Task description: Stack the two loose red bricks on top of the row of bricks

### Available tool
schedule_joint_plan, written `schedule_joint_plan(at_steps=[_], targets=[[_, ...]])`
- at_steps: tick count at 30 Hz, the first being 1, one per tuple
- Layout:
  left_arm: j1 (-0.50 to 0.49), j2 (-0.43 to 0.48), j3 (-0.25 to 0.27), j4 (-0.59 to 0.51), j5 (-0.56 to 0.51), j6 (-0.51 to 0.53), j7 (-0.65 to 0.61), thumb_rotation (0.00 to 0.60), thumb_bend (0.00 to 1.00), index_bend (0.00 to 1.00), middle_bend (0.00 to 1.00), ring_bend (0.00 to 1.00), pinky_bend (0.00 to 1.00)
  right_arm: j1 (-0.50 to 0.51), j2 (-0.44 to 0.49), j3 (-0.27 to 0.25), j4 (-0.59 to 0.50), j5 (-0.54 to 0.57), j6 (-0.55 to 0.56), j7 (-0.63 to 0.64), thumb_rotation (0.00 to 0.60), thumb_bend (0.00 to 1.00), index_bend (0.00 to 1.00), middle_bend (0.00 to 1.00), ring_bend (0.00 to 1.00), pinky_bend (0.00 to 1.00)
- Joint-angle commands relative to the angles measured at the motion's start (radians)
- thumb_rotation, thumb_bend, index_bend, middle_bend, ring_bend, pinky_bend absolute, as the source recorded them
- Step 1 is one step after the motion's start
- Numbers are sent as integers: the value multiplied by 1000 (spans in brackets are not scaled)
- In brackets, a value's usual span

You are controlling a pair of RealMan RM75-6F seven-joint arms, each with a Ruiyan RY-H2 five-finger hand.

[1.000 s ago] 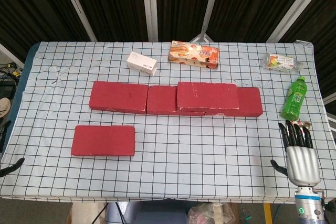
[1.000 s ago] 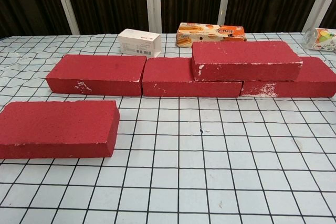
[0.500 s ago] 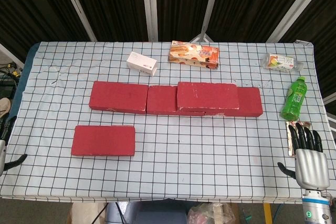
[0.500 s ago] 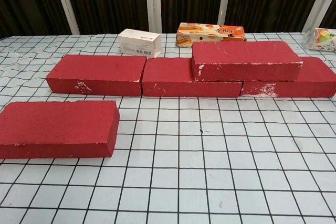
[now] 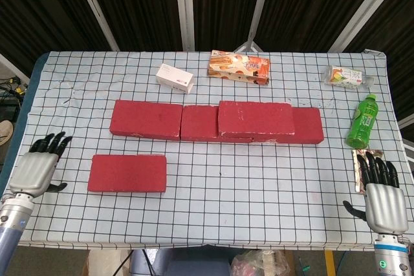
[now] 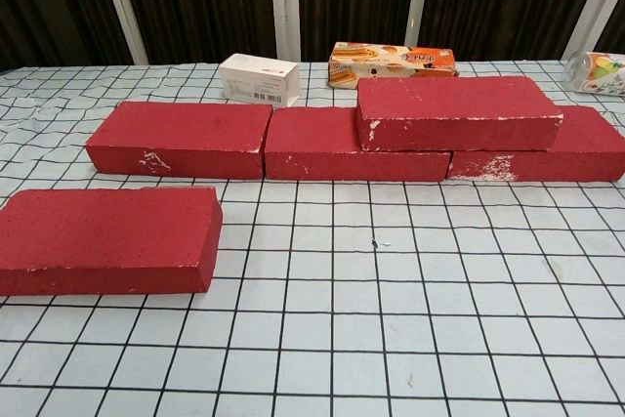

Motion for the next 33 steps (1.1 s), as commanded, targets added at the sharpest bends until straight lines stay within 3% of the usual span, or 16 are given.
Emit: schedule_joint_plan(at_steps=[1, 15, 33], targets=[[-47, -41, 0, -27, -48, -36, 48, 600, 0, 0, 0, 0, 86, -4, 3, 5, -2, 2, -7, 0, 600, 153, 0, 0, 0, 0], [-143, -192, 62, 12, -137, -54, 155, 600, 0, 0, 0, 0, 67, -25, 16, 38, -11, 4, -49, 9, 600, 154, 0, 0, 0, 0], [-197, -332, 90, 90, -179, 10, 203, 600, 0, 0, 0, 0, 99, -41, 20, 69, -12, 6, -91, 6, 600, 154, 0, 0, 0, 0]])
